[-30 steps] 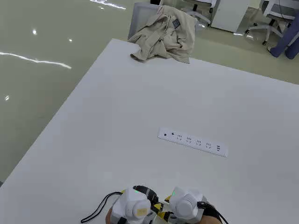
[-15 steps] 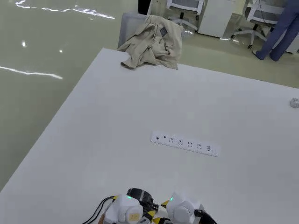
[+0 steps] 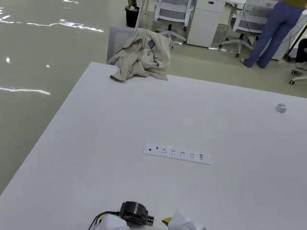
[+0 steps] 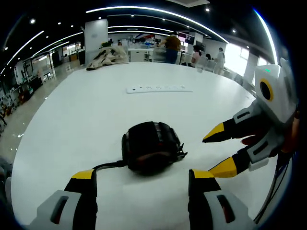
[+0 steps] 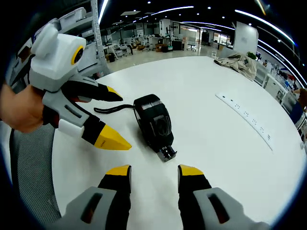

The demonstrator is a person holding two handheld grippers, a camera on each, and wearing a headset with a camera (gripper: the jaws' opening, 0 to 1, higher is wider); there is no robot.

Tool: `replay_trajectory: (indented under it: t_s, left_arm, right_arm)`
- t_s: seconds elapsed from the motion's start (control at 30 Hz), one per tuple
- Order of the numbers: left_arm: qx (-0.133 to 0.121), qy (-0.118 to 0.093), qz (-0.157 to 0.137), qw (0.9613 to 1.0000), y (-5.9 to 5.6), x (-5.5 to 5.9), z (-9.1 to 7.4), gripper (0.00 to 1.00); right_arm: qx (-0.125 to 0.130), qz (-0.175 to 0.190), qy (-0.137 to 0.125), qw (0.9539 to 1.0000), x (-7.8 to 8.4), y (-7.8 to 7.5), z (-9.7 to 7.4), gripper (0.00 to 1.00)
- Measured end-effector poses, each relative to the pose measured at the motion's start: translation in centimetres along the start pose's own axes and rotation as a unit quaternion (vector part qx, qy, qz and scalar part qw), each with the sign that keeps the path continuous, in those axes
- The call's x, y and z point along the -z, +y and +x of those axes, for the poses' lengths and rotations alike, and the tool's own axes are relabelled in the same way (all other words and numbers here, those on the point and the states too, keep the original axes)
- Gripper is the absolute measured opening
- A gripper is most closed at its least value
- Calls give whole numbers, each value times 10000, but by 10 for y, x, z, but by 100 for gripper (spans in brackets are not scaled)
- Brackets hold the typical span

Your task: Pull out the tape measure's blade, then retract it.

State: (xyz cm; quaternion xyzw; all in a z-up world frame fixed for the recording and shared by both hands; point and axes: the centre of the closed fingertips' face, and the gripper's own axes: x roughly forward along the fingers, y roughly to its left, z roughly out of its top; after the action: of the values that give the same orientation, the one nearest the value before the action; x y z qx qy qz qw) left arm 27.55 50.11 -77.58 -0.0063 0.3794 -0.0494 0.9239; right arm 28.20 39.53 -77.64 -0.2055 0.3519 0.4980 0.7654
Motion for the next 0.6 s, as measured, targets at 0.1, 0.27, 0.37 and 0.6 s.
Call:
replay_trajectory:
  t_s: [0.1,0.27,0.37,0.6]
  left_arm:
    - [16,0,11,10000,4,4,-2,76]
    - [36,28,29,10000,10,10,-7,79]
    - [100,24,52,9999,10,11,-10,81]
    - [213,36,278,9994,9,18,-18,83]
  right_arm:
    - [64,113,-96,9999,0,2,-3,42]
    - [88,352,-237,9991,-1,7,-10,44]
    - [104,486,-284,9984,0,11,-14,46]
    - [169,618,-341,9974,6,21,-21,49]
